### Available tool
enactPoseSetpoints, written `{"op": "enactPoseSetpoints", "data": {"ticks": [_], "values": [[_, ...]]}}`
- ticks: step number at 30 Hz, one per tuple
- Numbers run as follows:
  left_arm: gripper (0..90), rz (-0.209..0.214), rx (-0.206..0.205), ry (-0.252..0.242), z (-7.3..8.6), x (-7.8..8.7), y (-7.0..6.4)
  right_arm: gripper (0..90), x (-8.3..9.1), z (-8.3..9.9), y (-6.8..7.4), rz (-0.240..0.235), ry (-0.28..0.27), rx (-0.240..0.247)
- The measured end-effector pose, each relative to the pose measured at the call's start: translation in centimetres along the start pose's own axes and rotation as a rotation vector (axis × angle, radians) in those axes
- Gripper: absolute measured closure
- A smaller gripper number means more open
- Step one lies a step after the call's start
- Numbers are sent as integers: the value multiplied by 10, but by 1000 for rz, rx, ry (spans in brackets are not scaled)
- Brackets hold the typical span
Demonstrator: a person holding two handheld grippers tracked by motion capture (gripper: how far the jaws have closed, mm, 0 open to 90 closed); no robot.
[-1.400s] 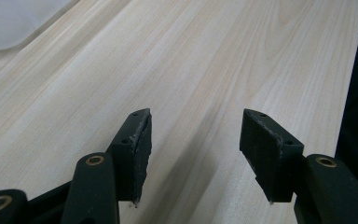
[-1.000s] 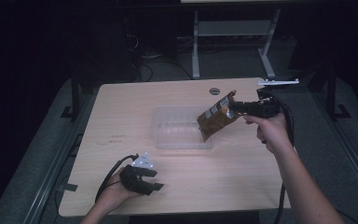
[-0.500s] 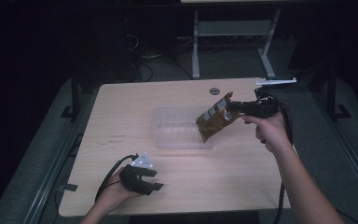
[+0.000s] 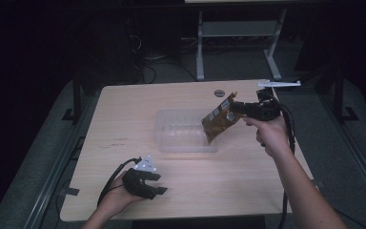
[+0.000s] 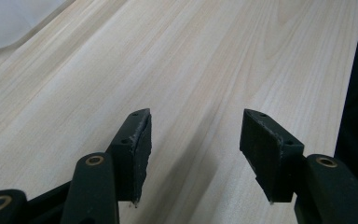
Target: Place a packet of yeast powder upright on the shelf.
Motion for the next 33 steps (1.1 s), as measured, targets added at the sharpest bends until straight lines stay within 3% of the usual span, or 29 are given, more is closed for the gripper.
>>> {"op": "enactPoseSetpoints", "data": {"ticks": [9,11,13,15,23,30,33], "values": [[428,4,4,3,1,-1,0,860,-13,-1,11,25,14,46],[428,-2,-5,2,0,-1,1,858,-12,-3,12,68,14,56],[428,4,4,4,0,-1,0,816,-11,-3,11,62,11,64],[428,5,5,6,1,-1,1,754,-12,-4,10,20,26,55],[427,8,7,3,1,-1,1,687,-20,-20,11,-1,52,51],[426,12,6,4,1,0,1,638,-29,-35,6,12,67,31],[427,13,10,3,1,-1,1,731,-34,-38,3,34,88,23]]}}
Point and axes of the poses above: each handheld gripper's, and its own axes: x roughly backward along the jaws, z roughly out of its underside, y roughly to its left, the point moved 4 cm from there along -x, roughly forward along the jaws
